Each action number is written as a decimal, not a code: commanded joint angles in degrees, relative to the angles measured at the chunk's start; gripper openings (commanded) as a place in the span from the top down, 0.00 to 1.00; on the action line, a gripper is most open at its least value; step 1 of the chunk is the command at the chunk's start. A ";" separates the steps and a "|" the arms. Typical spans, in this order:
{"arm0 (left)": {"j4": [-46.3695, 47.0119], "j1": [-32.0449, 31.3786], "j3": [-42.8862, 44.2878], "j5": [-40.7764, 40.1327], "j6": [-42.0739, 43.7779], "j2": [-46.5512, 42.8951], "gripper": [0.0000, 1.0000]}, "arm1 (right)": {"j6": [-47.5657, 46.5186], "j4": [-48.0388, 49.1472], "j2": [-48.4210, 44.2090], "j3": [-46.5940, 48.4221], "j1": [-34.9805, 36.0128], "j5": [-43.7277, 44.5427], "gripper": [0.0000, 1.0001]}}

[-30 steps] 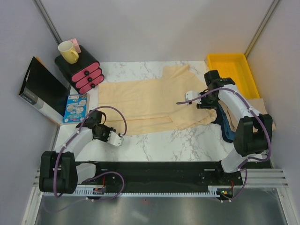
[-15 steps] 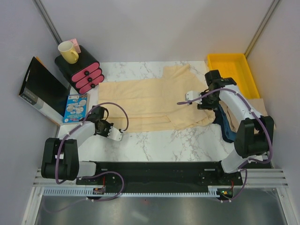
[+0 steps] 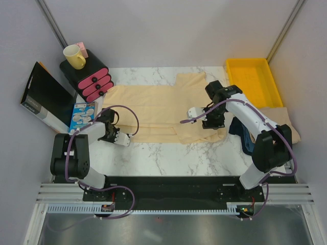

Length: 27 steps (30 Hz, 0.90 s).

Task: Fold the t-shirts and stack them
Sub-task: Fold the flattened tshirt in 1/3 of the way

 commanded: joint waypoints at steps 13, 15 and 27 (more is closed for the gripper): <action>-7.80 1.78 2.64 4.81 -8.20 -0.31 0.25 | 5.14 0.97 3.26 -5.62 7.08 -4.13 0.38; -7.89 1.78 2.91 5.08 -8.20 -0.93 0.25 | 5.58 2.73 3.61 -6.50 7.43 -4.04 0.38; -8.16 1.78 3.00 6.14 -8.11 -3.48 0.25 | 9.18 13.81 6.33 -9.32 7.52 -0.70 0.38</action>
